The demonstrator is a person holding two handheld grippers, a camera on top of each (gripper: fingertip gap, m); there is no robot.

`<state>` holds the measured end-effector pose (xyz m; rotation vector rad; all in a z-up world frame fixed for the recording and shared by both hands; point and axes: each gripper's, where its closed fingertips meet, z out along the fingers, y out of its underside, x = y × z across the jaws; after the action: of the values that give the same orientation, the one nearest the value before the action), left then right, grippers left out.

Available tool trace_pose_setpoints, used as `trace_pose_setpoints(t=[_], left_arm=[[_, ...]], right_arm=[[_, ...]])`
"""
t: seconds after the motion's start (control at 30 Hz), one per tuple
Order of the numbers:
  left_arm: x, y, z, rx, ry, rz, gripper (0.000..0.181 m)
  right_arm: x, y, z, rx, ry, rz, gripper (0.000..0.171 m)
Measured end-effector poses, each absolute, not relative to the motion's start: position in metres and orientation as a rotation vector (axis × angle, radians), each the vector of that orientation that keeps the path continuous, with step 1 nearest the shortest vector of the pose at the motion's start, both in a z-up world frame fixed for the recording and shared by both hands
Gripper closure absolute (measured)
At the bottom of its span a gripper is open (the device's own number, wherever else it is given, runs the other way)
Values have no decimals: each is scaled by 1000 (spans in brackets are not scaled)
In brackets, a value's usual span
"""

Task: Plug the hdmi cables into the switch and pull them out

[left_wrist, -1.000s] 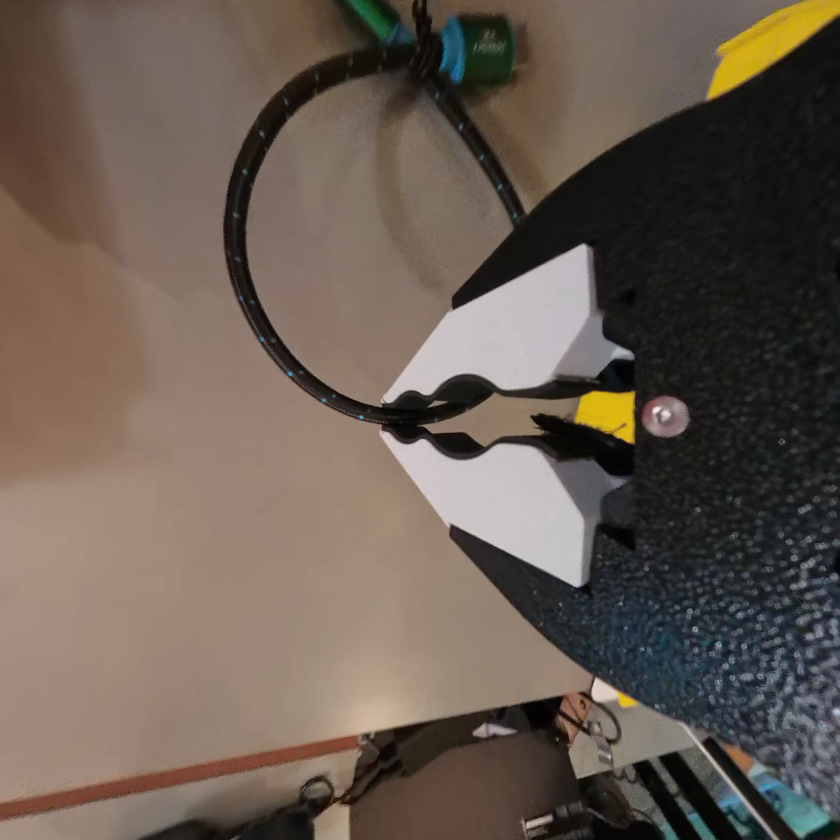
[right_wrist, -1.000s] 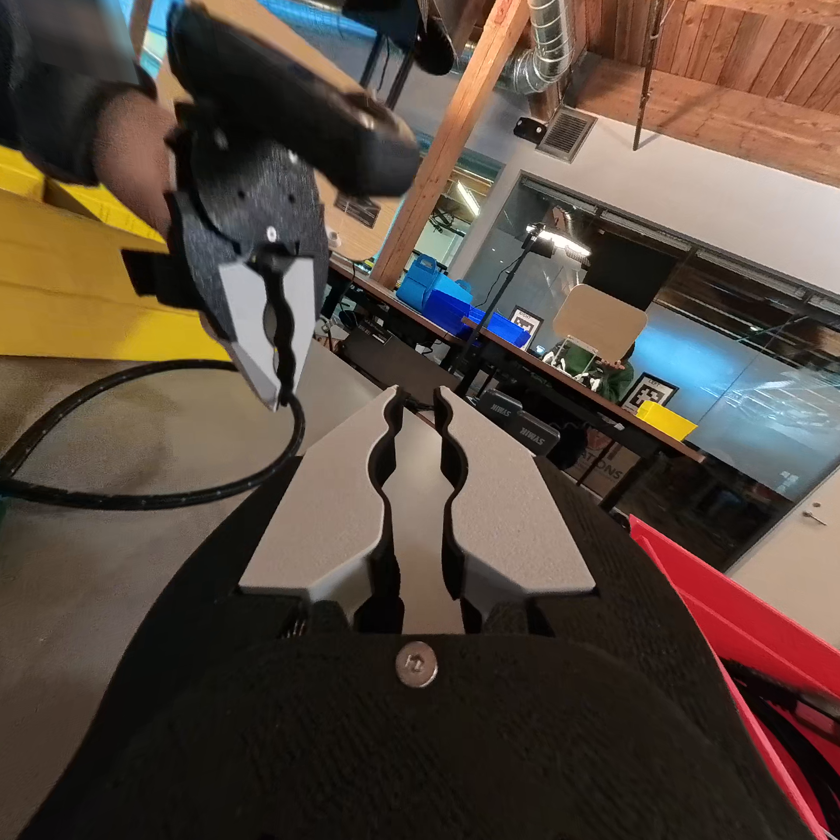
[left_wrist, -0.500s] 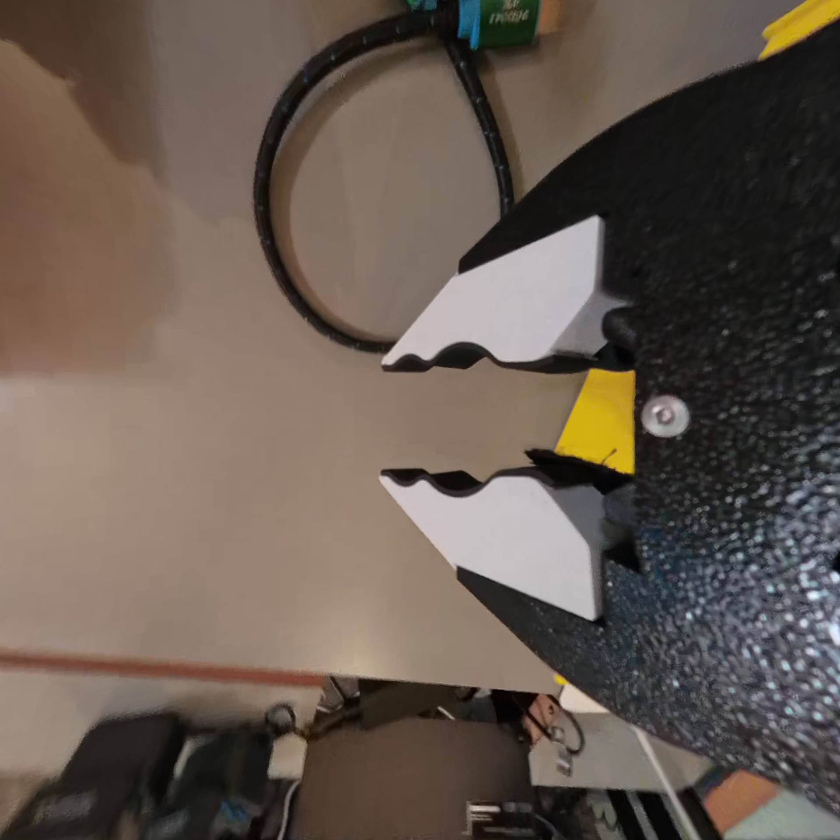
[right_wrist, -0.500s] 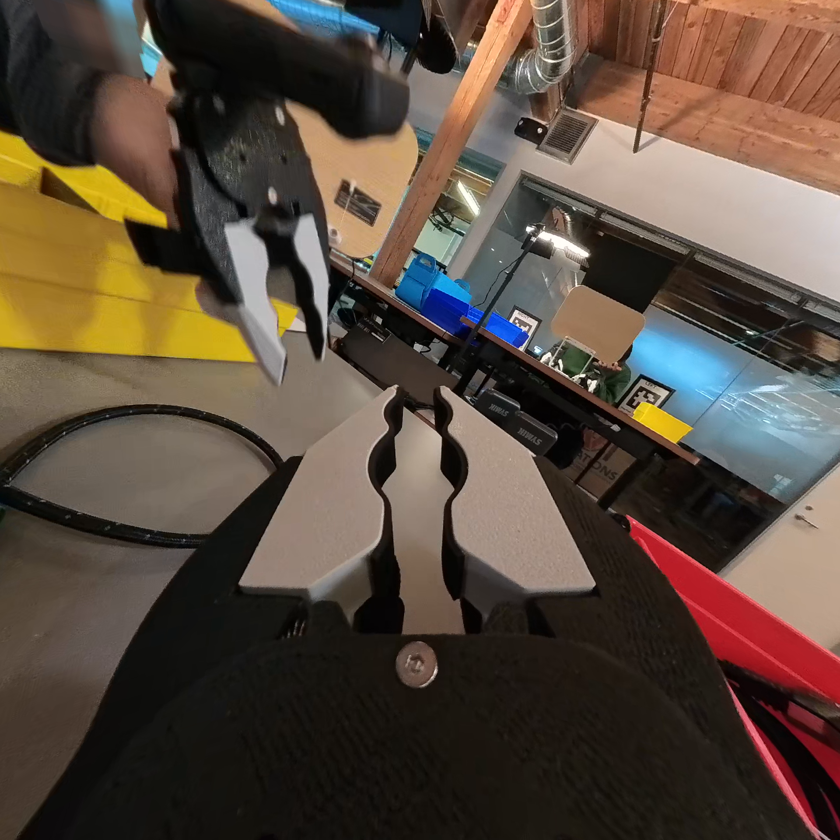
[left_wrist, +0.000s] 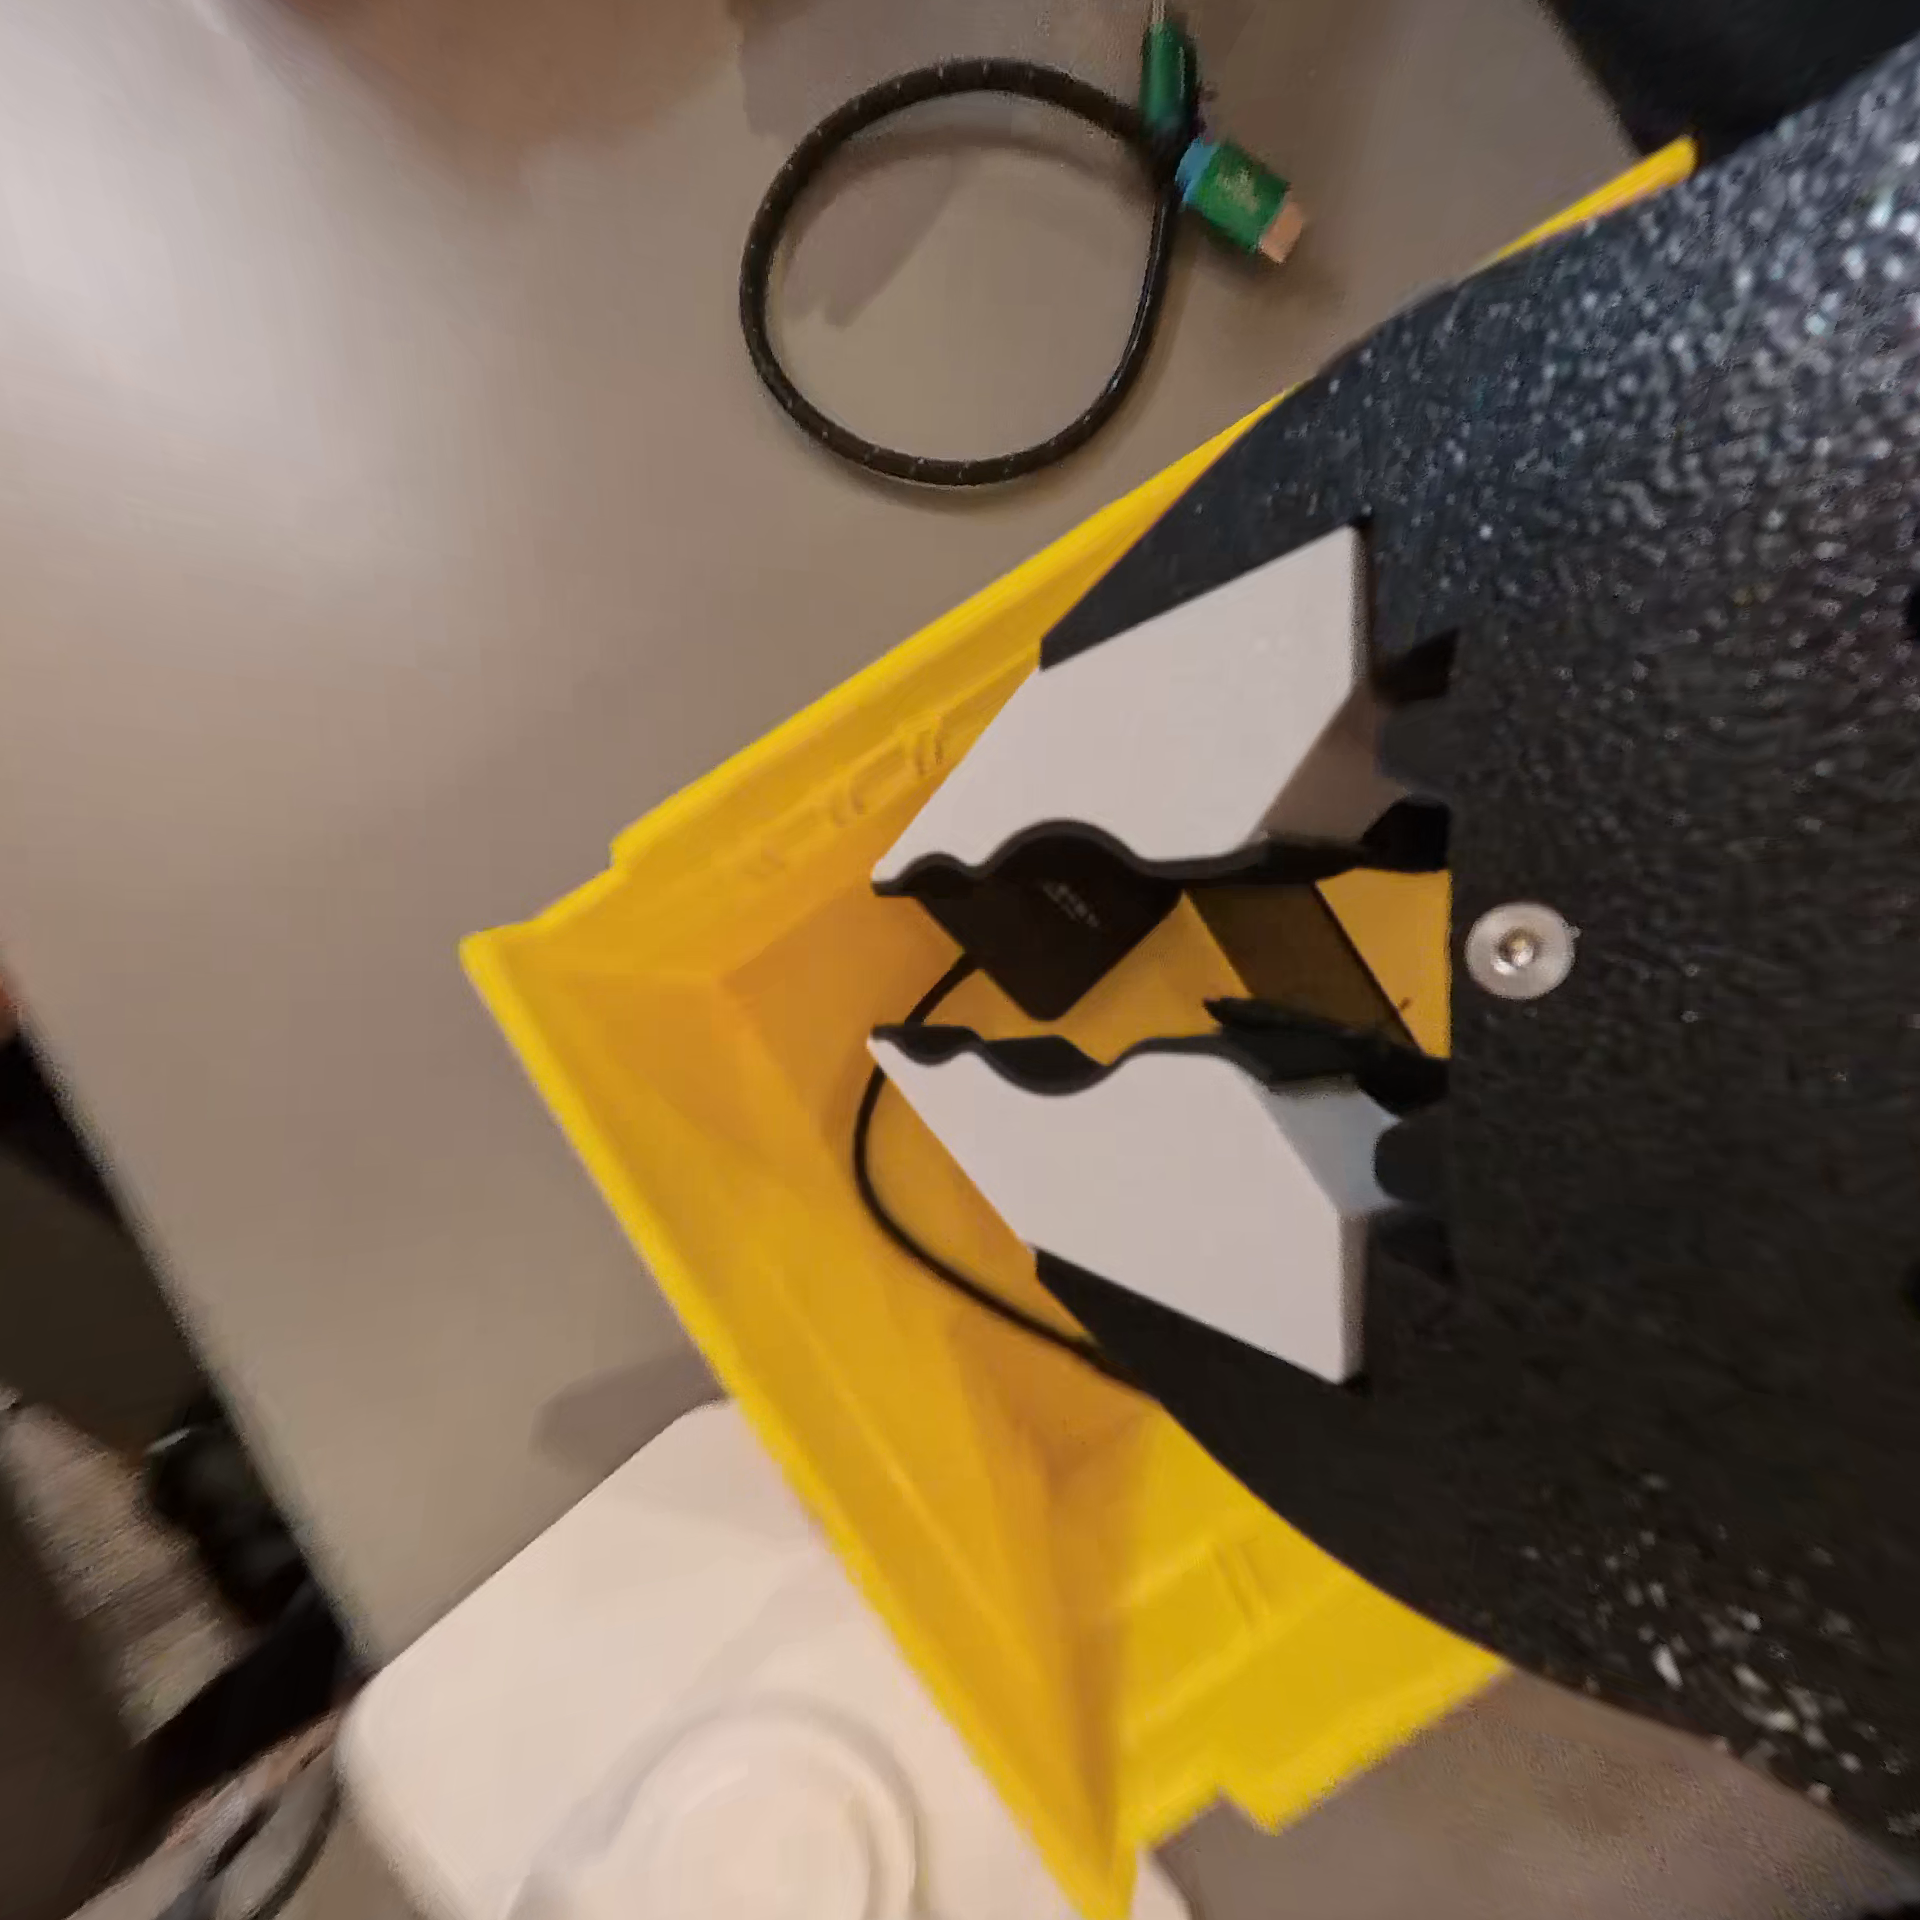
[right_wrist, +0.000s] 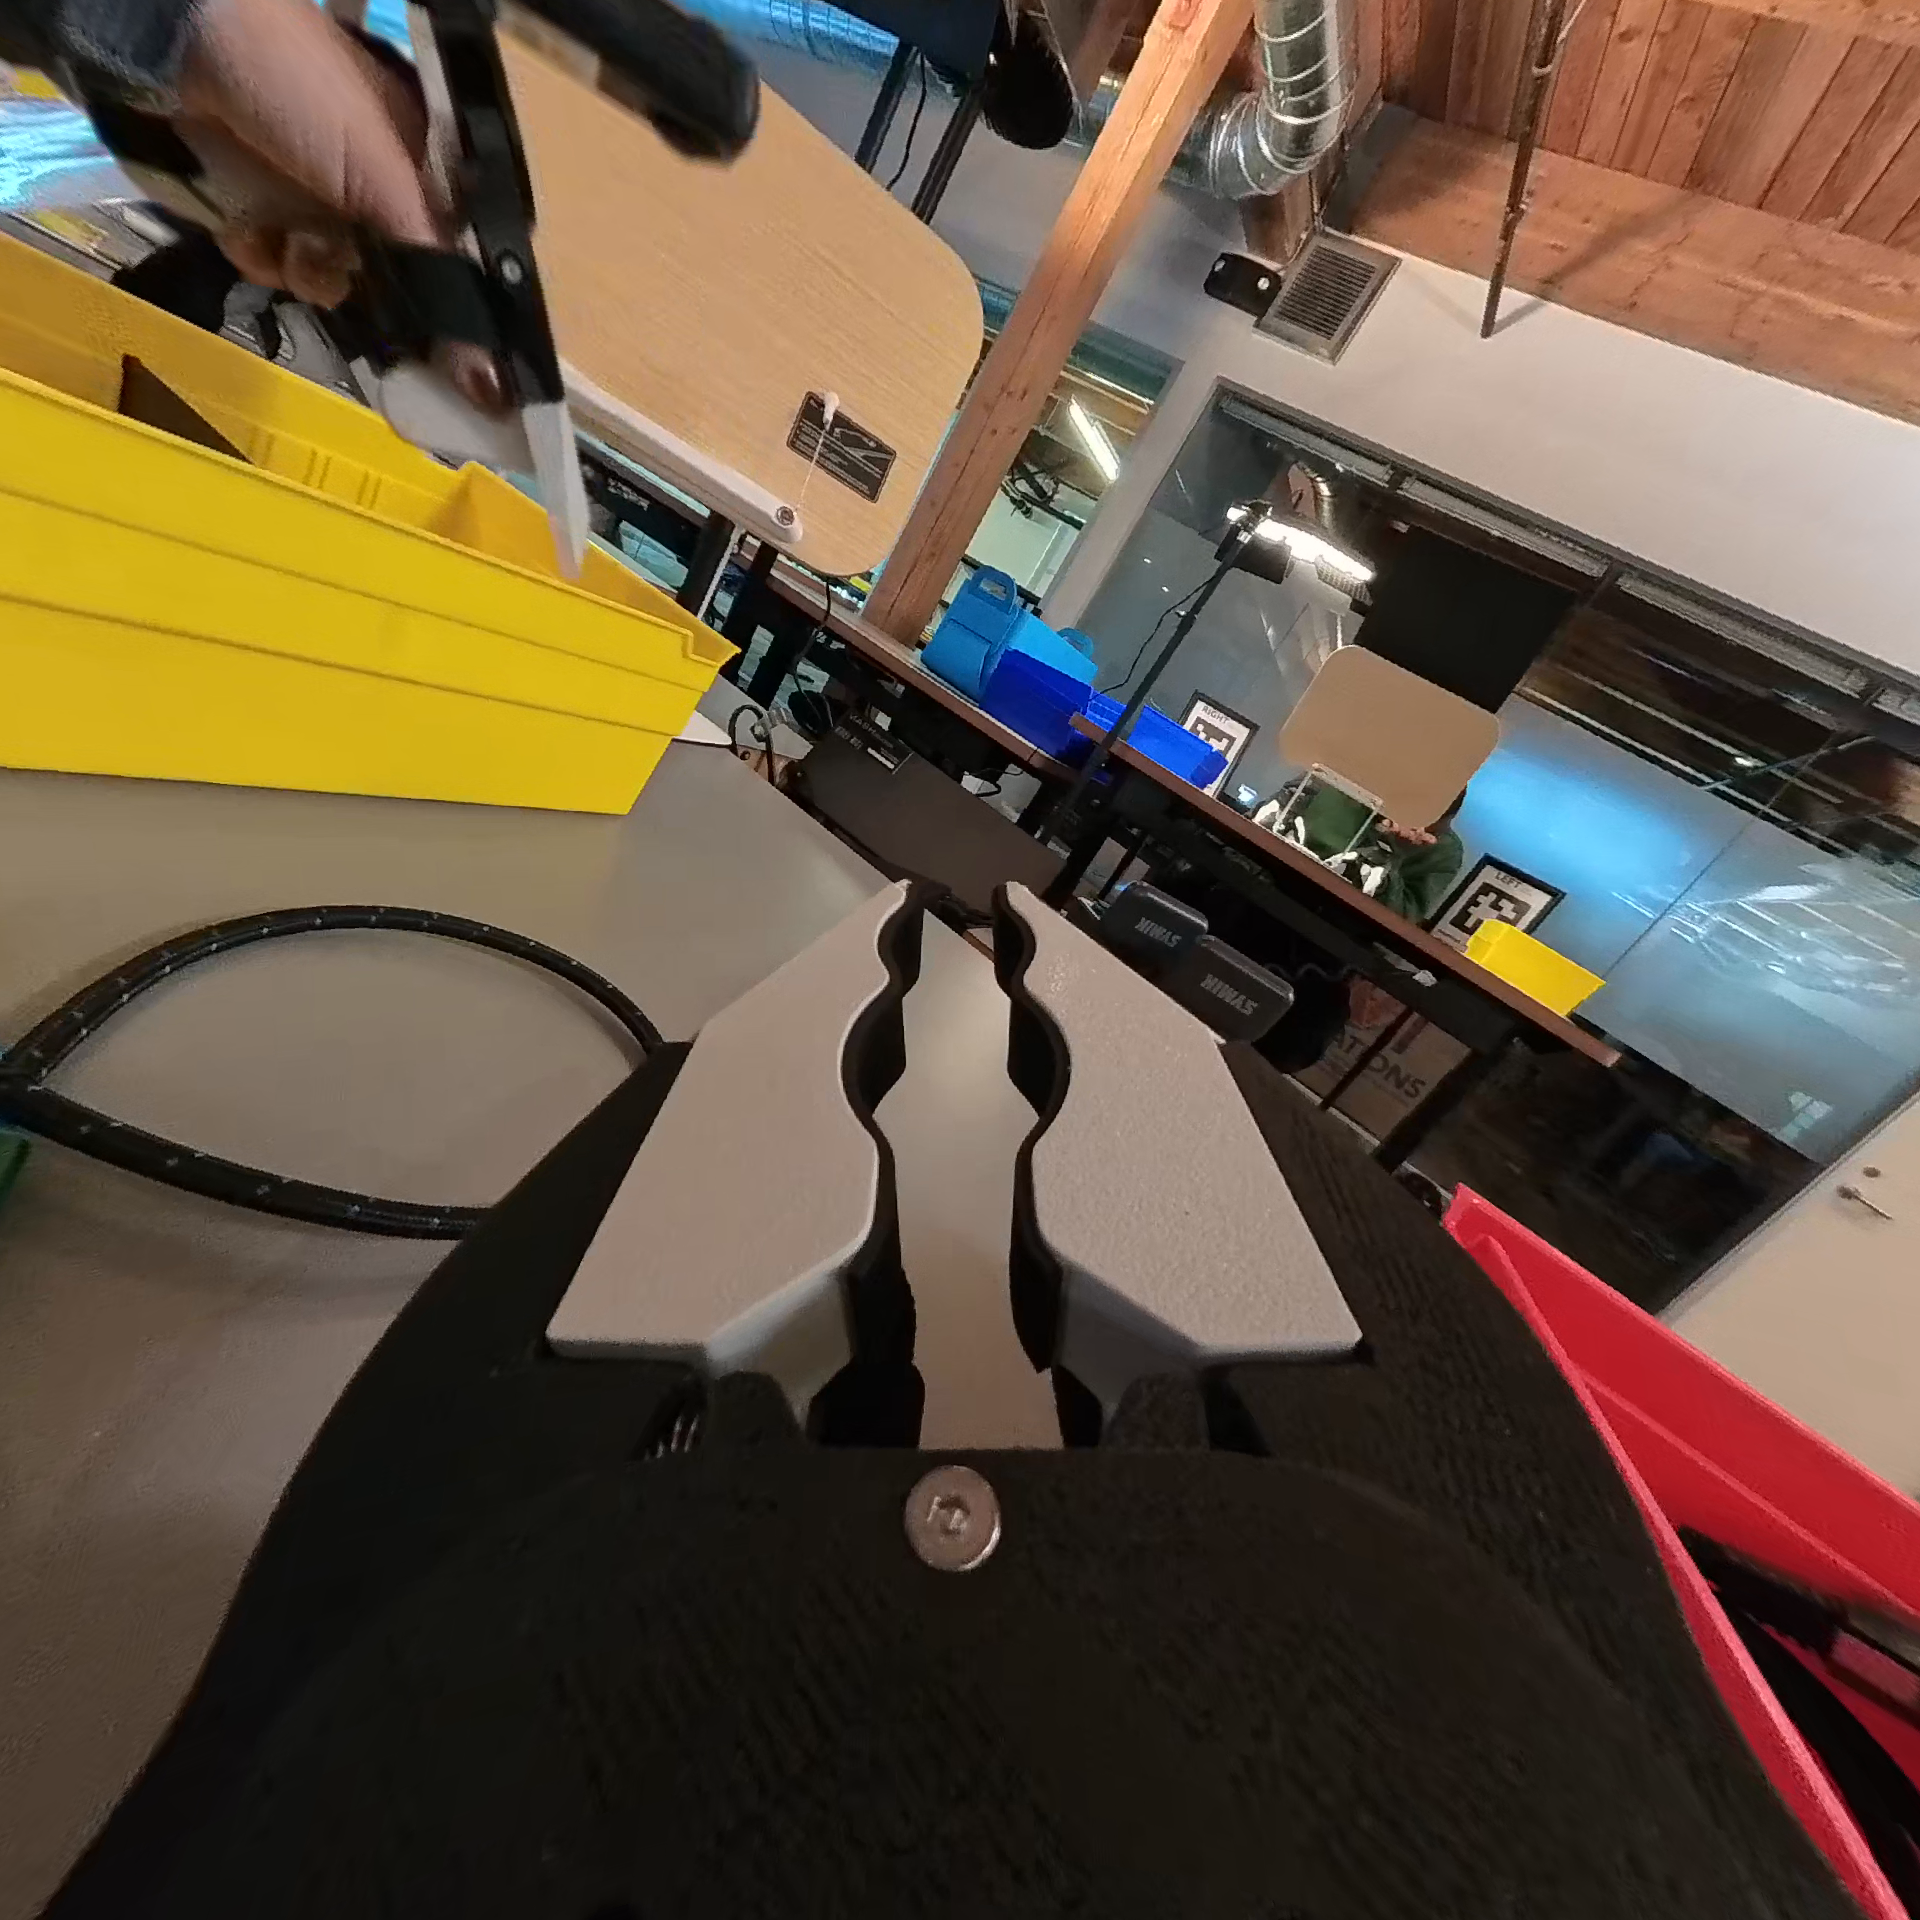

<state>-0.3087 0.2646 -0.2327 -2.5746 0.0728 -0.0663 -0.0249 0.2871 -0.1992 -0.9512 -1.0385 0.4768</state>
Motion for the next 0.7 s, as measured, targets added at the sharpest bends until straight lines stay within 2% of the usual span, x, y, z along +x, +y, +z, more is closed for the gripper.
trace_pose_setpoints(t=[0.07,0.17,0.37,0.43,0.7], left_arm=[[-315,260,-257,-2706,4,-89,149],[-330,260,-283,-2821,-54,-15,144],[-322,282,-305,-2807,-223,-212,134],[-333,280,-313,-2850,-236,-109,130],[-345,271,-326,-2944,-194,95,139]], right_arm=[[-25,287,-200,-953,-1040,478,160],[-25,287,-200,-953,-1042,479,160],[-25,287,-200,-952,-1048,480,160],[-26,287,-201,-951,-1051,480,159],[-27,286,-201,-944,-1063,476,159]])
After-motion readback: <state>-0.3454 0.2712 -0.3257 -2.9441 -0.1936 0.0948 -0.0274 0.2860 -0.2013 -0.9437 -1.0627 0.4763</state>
